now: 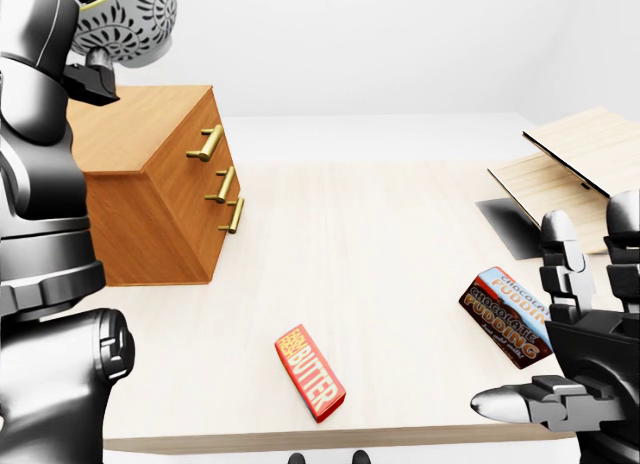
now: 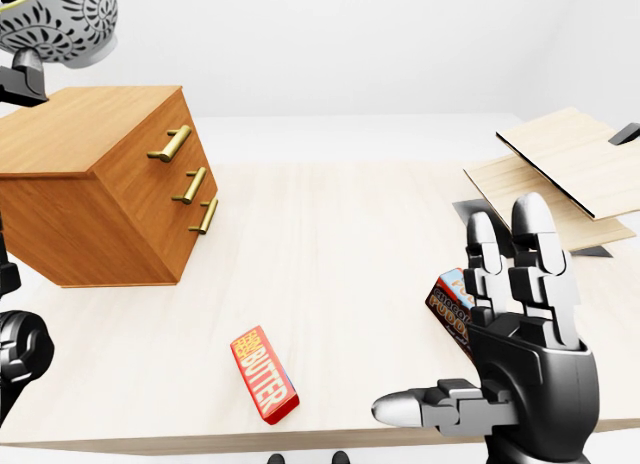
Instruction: Close the top drawer of the cabinet and put the bowl on top of it.
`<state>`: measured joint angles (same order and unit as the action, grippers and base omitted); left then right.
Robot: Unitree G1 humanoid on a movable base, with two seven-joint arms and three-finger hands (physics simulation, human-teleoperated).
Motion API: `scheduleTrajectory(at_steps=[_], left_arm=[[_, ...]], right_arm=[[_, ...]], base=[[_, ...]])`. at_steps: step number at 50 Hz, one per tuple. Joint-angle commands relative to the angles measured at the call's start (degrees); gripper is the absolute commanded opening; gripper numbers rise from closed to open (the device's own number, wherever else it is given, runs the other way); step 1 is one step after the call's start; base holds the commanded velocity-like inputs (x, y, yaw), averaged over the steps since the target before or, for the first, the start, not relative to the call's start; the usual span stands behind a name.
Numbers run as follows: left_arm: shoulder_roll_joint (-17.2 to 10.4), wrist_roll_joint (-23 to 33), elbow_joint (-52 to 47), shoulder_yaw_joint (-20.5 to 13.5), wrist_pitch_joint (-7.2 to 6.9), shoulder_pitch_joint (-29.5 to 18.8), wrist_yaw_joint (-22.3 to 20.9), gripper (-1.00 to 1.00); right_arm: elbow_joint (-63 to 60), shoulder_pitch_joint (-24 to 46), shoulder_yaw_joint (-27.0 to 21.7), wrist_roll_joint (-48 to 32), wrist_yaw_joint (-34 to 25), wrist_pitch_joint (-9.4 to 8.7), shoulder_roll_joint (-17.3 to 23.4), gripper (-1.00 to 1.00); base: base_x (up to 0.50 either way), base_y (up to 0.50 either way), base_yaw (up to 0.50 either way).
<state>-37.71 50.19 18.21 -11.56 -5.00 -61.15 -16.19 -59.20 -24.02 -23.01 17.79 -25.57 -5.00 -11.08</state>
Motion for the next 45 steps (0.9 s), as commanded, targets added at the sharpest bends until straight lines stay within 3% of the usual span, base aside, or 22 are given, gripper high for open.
scheduleTrajectory(at_steps=[1, 8, 19, 37, 45], left_arm=[[-2.3, -6.6, 10.3, 0.2, 0.0, -3.9, 7.2, -1.0], [-3.3, -7.5, 16.9, 0.6, 0.0, -5.7, 10.3, -1.0], [-4.5, -10.5, 35.9, 1.9, 0.0, -11.5, 18.8, -1.0], [-5.7, -11.2, 49.1, 3.9, 0.0, -16.2, 25.0, -1.0], [-5.1, -11.7, 50.3, 4.0, 0.0, -15.4, 26.1, -1.0]], right_arm=[[0.2, 0.0, 0.1, -0.1, -0.1, 0.0, 0.0, 1.0], [-0.2, 0.0, -0.4, 0.3, -0.2, 0.0, 0.0, 1.0], [-0.8, -0.9, 0.2, -0.1, -0.4, 0.0, -0.4, 1.0], [0.5, -0.4, 1.7, -1.8, 0.3, 0.0, 0.1, 1.0], [0.7, -0.5, 2.3, -2.2, 0.4, 0.0, 0.3, 1.0]], base=[[0.0, 0.0, 0.0], [0.0, 0.0, 0.0], [0.0, 0.0, 0.0], [0.0, 0.0, 0.0], [0.0, 0.0, 0.0]])
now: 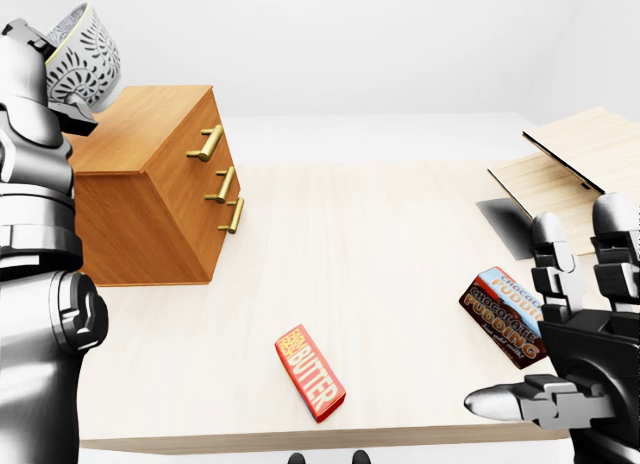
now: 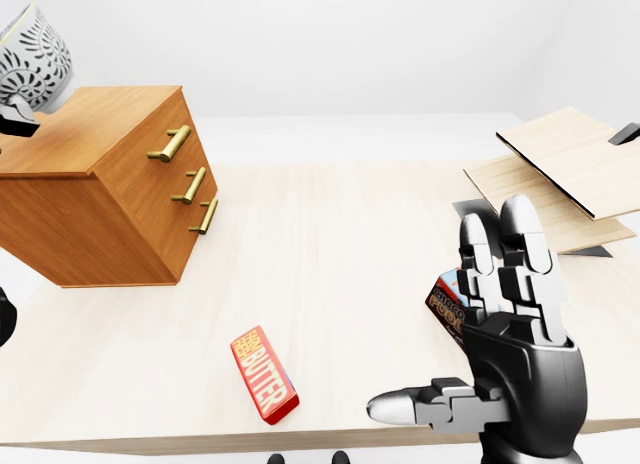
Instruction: Close the top drawer of the cabinet and put the bowl on top of it.
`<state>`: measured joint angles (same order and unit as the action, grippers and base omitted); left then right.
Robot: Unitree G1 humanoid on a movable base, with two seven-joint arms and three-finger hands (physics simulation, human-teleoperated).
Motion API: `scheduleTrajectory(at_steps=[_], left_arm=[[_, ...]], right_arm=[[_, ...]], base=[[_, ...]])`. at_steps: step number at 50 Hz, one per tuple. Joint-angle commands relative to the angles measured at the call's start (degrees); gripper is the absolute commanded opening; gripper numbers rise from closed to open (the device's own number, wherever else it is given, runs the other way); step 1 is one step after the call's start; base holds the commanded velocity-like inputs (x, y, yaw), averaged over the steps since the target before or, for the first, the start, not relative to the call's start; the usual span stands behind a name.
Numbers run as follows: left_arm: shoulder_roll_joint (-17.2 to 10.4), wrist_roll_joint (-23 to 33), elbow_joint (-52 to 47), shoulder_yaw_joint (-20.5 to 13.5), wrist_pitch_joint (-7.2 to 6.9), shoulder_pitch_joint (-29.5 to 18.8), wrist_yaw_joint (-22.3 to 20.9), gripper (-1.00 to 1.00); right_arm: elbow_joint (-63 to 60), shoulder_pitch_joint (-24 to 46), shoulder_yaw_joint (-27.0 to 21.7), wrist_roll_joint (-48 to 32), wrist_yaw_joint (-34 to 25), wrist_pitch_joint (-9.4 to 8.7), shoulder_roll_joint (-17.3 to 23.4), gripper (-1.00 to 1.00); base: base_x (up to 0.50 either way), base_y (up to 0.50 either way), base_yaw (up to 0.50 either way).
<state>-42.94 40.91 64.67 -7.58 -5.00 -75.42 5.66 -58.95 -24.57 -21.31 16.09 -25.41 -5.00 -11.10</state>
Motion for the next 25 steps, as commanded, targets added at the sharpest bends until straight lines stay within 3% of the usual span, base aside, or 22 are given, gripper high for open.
scheduleTrajectory(at_steps=[1, 25], left_arm=[[0.2, -2.4, 4.1, 0.1, 0.0, -1.0, 4.6, -1.0], [1.7, -2.4, 6.2, 0.5, 0.0, 0.4, 6.3, -1.0]], right_arm=[[0.5, 0.1, 0.7, -0.6, 0.3, 0.0, 0.3, 1.0], [1.4, -0.6, 2.5, -1.4, 1.2, 0.0, 1.1, 1.0]], base=[[0.0, 0.0, 0.0], [0.0, 0.0, 0.0]])
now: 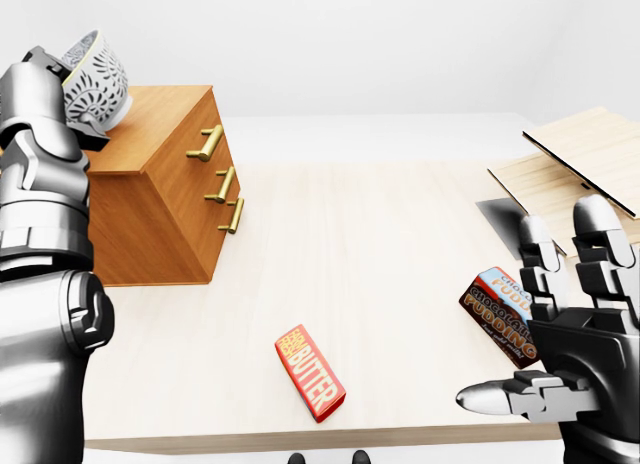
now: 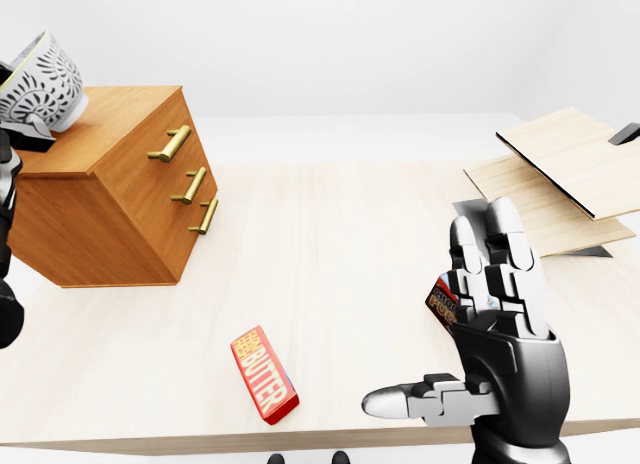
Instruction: Close the top drawer of the cabinet and put the bowl on top of it.
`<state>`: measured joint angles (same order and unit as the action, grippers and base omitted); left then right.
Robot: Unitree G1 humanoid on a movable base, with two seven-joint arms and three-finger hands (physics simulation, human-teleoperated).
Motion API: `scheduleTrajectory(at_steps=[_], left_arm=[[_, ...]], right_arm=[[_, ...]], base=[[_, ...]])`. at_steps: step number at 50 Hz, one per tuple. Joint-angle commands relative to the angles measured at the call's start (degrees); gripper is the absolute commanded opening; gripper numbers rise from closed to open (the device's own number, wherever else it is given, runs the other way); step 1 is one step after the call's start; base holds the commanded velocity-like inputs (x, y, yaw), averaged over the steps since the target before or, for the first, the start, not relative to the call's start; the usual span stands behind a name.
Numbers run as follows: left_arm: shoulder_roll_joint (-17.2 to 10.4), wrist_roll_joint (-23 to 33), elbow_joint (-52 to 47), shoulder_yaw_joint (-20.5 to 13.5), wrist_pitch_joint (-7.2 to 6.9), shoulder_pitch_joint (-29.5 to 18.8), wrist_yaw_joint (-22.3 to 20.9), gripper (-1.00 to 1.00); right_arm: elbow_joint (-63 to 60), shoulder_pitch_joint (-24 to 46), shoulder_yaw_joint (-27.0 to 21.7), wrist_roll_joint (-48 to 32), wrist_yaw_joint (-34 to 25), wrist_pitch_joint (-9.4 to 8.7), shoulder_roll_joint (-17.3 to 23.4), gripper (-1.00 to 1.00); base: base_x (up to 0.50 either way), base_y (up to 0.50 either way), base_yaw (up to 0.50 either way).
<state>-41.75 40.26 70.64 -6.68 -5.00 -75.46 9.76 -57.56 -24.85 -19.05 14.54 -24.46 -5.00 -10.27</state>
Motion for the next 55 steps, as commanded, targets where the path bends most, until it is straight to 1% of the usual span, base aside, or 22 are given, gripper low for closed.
scheduleTrajectory(at_steps=[1, 23, 24, 25, 26, 38, 46, 55], left_arm=[[0.5, -1.7, 0.2, -0.4, 0.0, 0.4, 2.2, -1.0], [1.4, -1.3, 1.3, -0.3, 0.0, 1.3, 3.4, -1.0], [1.4, -1.2, 1.3, -0.2, 0.0, 1.3, 3.6, -0.55], [1.4, -1.0, 1.3, -0.1, 0.0, 1.4, 3.5, 0.67], [1.4, -0.9, 1.2, 0.0, 0.0, 1.4, 3.7, 1.0], [0.8, 0.0, 0.7, 0.0, 0.0, 0.7, 3.3, 1.0], [1.0, 0.1, 0.8, 0.0, 0.0, 0.6, 3.5, 1.0], [0.3, 0.2, 0.2, -0.2, 0.0, 0.1, 3.1, 1.0]], right_arm=[[0.0, -0.3, 0.2, 0.2, 0.2, 0.0, 0.3, 1.0], [-0.3, -0.1, -0.4, 0.4, 0.0, 0.0, 0.1, 1.0], [-0.4, -0.1, -0.4, 0.4, 0.0, 0.0, 0.1, 1.0], [-0.4, -0.1, -0.5, 0.5, 0.0, 0.0, 0.0, 1.0], [-0.4, -0.1, -0.6, 0.5, 0.0, 0.0, 0.0, 1.0], [-0.3, -0.4, -0.2, 0.2, -0.2, 0.0, -0.1, 1.0], [0.0, -0.6, 0.6, -0.4, -0.2, 0.0, -0.1, 1.0], [-0.2, -0.8, 0.6, -0.2, -0.2, 0.0, 0.0, 1.0]], base=[[0.0, 0.0, 0.0], [0.0, 0.0, 0.0], [0.0, 0.0, 0.0], [0.0, 0.0, 0.0], [0.0, 0.0, 0.0], [0.0, 0.0, 0.0], [0.0, 0.0, 0.0], [0.0, 0.0, 0.0]])
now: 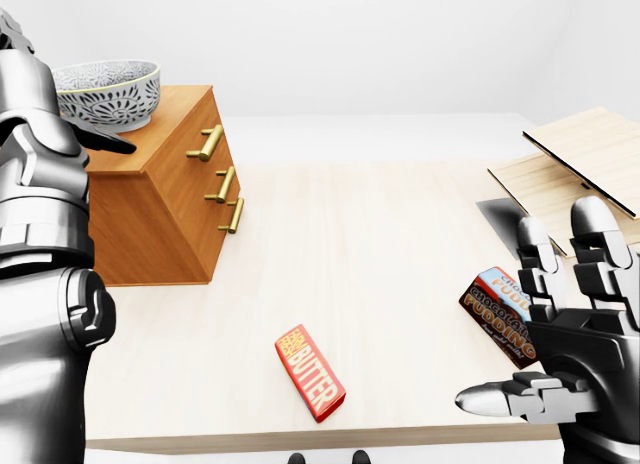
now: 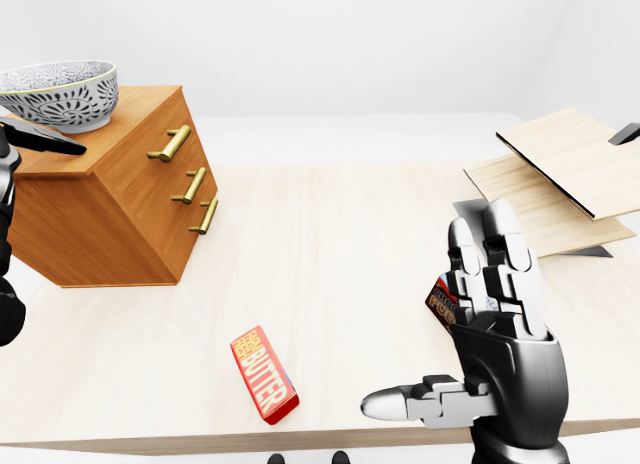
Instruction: Close the top drawer of the cabinet and put the bowl on top of it.
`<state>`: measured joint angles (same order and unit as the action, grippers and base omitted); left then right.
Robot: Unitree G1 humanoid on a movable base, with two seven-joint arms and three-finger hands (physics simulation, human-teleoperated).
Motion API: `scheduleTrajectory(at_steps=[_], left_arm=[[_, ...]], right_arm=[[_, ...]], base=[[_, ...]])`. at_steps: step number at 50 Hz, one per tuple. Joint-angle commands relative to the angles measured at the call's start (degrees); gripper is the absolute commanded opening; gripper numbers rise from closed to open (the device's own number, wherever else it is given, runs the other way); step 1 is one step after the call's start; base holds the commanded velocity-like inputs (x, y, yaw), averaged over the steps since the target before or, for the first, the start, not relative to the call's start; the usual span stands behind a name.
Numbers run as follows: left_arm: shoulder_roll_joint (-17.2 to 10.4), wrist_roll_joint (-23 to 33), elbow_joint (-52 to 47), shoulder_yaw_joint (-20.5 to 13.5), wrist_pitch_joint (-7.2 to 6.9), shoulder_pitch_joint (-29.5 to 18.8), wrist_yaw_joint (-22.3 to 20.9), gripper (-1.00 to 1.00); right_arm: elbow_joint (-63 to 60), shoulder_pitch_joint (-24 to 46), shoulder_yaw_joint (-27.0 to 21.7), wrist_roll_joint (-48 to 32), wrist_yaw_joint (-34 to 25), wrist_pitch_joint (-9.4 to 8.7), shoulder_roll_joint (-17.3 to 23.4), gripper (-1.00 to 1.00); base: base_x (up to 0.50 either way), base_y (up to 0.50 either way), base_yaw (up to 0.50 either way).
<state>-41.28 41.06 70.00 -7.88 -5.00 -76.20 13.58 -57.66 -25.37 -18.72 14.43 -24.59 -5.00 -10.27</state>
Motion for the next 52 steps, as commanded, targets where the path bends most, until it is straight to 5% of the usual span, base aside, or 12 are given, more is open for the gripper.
scheduleTrajectory(at_steps=[1, 12, 24, 46, 47, 52], left_arm=[[-0.3, -0.6, 0.8, 1.0, 0.0, 0.8, -0.8, 1.0], [-1.1, -3.7, -9.5, -0.9, 0.0, -0.5, -4.2, 1.0], [2.0, -10.7, -63.4, -6.4, 0.0, 17.5, -25.1, 1.0], [7.9, -16.4, -105.7, -8.3, 0.0, 28.5, -38.0, 1.0], [9.1, -18.9, -114.6, -9.8, 0.0, 28.4, -41.5, 1.0], [9.0, -22.9, -126.5, -10.7, 0.0, 30.3, -39.8, 1.0]], right_arm=[[0.0, -0.3, 0.3, -0.1, -0.1, 0.0, 0.0, 1.0], [0.2, -0.3, 0.9, -0.5, 0.3, 0.0, 0.2, 1.0], [1.1, -0.4, 2.3, -1.6, 1.0, 0.0, 0.4, 1.0], [2.1, -1.1, 4.1, -2.5, 1.8, 0.0, 1.3, 1.0], [2.4, -1.0, 4.5, -2.9, 1.9, 0.0, 1.3, 1.0], [3.1, -1.3, 5.7, -3.5, 2.5, 0.0, 1.8, 1.0]], base=[[0.0, 0.0, 0.0], [0.0, 0.0, 0.0], [0.0, 0.0, 0.0], [0.0, 0.0, 0.0], [0.0, 0.0, 0.0], [0.0, 0.0, 0.0]])
